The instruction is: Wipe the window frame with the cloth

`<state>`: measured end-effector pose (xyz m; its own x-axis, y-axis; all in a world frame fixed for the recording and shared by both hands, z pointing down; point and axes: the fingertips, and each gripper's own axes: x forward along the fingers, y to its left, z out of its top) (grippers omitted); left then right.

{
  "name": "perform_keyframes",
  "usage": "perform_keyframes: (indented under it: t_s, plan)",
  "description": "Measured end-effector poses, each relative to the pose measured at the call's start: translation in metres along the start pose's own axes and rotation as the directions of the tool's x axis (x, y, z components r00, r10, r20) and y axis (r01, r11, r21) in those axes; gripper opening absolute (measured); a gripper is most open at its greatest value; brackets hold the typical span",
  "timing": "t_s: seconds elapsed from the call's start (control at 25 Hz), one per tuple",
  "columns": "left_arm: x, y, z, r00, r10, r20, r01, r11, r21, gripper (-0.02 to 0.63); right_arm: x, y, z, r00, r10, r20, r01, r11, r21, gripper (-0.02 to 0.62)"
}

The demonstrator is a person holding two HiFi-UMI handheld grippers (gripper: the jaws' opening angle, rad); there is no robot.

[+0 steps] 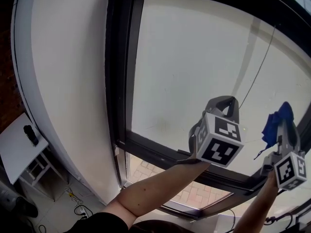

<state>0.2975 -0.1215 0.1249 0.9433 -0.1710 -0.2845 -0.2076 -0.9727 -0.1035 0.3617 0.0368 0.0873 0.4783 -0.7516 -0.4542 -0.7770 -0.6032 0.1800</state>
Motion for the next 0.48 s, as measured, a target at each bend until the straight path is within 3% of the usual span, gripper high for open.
perform_keyframes:
  t_s: [0.48]
  plan:
    - [-0.026,-0.002,0.005,0.999,-0.032,0.009,0.031,0.999,0.038,-0.007,0.0,0.022,0.005,0.998,0.062,0.013,-0.062,0.998,-0.009,0.101]
